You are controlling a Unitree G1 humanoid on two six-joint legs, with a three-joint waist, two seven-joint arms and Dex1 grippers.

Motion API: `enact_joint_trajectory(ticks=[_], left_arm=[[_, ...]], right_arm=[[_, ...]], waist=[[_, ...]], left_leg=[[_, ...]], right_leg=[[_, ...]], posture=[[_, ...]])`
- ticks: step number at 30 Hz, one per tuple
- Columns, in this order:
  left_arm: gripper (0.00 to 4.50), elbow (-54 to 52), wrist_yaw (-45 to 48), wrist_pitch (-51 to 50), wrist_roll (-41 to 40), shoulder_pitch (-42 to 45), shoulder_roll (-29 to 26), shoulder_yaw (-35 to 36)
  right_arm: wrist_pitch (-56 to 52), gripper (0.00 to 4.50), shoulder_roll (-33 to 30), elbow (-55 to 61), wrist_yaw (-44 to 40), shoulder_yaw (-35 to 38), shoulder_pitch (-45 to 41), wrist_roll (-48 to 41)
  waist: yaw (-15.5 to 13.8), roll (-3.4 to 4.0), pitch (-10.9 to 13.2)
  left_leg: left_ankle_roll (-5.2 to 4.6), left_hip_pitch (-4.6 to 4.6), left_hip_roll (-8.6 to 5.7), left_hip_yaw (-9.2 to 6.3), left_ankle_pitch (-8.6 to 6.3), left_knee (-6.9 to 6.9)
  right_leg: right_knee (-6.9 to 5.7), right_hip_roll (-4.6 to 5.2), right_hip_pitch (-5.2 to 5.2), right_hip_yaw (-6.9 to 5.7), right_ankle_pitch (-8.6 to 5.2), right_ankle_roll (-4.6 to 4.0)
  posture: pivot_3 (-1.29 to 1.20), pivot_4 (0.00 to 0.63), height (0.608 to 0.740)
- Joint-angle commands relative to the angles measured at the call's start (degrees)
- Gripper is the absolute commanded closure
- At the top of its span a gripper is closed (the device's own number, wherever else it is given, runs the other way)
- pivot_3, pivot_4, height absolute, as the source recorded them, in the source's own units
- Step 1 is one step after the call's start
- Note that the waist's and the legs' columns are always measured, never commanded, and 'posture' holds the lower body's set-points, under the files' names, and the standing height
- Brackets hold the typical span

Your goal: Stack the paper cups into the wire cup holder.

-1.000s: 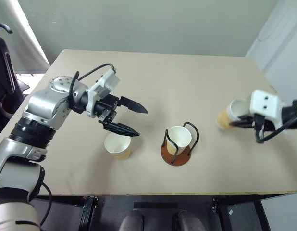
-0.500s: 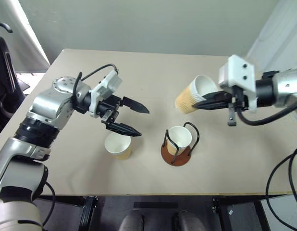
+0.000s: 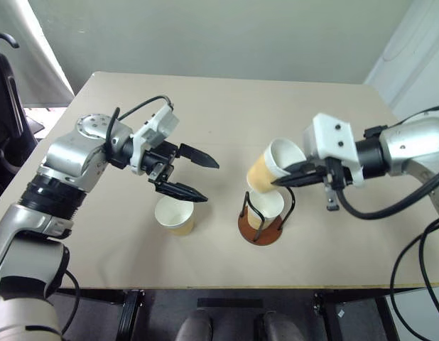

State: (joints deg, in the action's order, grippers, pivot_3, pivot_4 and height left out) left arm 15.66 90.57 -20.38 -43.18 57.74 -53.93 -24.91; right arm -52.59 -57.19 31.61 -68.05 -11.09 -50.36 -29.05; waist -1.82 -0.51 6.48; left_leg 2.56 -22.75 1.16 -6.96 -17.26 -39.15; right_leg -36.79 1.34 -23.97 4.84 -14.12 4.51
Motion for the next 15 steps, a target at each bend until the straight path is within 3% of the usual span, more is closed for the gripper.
enact_joint_trajectory(ticks=[1, 15], left_arm=[[0.0, -1.1, 1.9, 0.9, -0.3, 0.8, -0.6, 1.1], [0.0, -1.8, 1.9, 0.4, -0.3, 0.2, -1.0, 1.4]], right_arm=[[2.0, 4.48, -1.6, 1.2, -0.3, -0.7, 0.7, 1.5], [3.2, 4.48, -2.6, 2.9, -2.3, -2.6, 2.6, 2.6]], waist=[[0.1, 0.0, 0.0], [0.1, 0.0, 0.0]], left_leg=[[0.0, 0.0, 0.0, 0.0, 0.0, 0.0], [0.01, 0.0, 0.01, 0.01, 0.0, 0.01]], right_leg=[[0.0, 0.0, 0.0, 0.01, 0.0, 0.0], [-0.02, 0.0, -0.01, 0.0, 0.0, 0.0]], posture=[[0.0, 0.15, 0.74], [0.0, 0.15, 0.74]])
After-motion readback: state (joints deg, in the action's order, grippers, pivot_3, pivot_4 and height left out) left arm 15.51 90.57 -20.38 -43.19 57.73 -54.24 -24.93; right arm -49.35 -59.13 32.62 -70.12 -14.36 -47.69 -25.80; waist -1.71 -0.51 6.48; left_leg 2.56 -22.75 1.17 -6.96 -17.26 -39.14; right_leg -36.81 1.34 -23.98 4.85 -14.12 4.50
